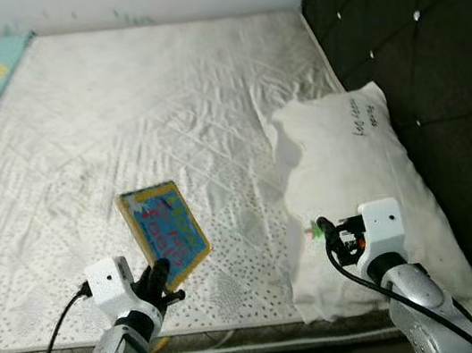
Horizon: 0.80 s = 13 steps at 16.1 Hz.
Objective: Clean up the room
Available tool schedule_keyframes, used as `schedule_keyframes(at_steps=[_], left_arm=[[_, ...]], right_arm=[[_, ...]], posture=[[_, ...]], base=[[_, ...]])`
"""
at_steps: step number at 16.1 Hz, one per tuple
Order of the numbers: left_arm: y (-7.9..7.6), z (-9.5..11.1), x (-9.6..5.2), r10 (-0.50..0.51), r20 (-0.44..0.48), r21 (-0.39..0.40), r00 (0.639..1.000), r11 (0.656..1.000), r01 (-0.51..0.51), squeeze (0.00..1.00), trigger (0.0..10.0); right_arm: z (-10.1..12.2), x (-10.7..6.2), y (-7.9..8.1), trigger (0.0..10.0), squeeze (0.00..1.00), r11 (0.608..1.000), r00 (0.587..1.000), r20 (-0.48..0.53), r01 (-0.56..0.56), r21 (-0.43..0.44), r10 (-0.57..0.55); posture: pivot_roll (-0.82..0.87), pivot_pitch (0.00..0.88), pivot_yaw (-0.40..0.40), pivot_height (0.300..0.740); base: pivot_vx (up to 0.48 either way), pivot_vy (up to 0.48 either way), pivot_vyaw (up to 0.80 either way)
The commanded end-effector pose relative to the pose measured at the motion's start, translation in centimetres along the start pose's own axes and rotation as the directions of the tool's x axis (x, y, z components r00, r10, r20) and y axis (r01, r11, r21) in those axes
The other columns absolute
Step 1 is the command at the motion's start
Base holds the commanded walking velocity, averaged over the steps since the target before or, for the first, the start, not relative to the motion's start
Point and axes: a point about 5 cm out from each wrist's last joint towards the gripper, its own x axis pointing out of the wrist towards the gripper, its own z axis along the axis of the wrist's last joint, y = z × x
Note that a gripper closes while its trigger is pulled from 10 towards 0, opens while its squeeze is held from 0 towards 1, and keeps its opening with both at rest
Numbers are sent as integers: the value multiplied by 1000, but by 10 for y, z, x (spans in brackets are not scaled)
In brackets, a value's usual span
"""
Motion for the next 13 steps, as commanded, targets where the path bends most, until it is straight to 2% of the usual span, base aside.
schedule_keyframes(at_steps=[1,4,6,13], left_arm=[[-5,10,-6,-5,61,34,998,999,3,0,10000],[-2,9,-17,-2,60,-15,998,1000,3,0,10000],[-2,14,-21,-18,87,22,996,1000,16,0,10000],[-2,14,-21,-18,87,22,996,1000,16,0,10000]], right_arm=[[0,-5,2,10000,0,1000,1000,-11,-10,-9,10],[4,-10,11,10000,0,996,997,5,-79,-51,79],[11,-13,10,10000,0,999,997,58,-47,-25,48],[11,-13,10,10000,0,999,997,58,-47,-25,48]], posture=[[-133,230,-36,740],[-121,247,-34,740],[-114,247,-32,740],[-114,247,-32,740]], base=[[0,0,0],[0,0,0],[0,0,0],[0,0,0]])
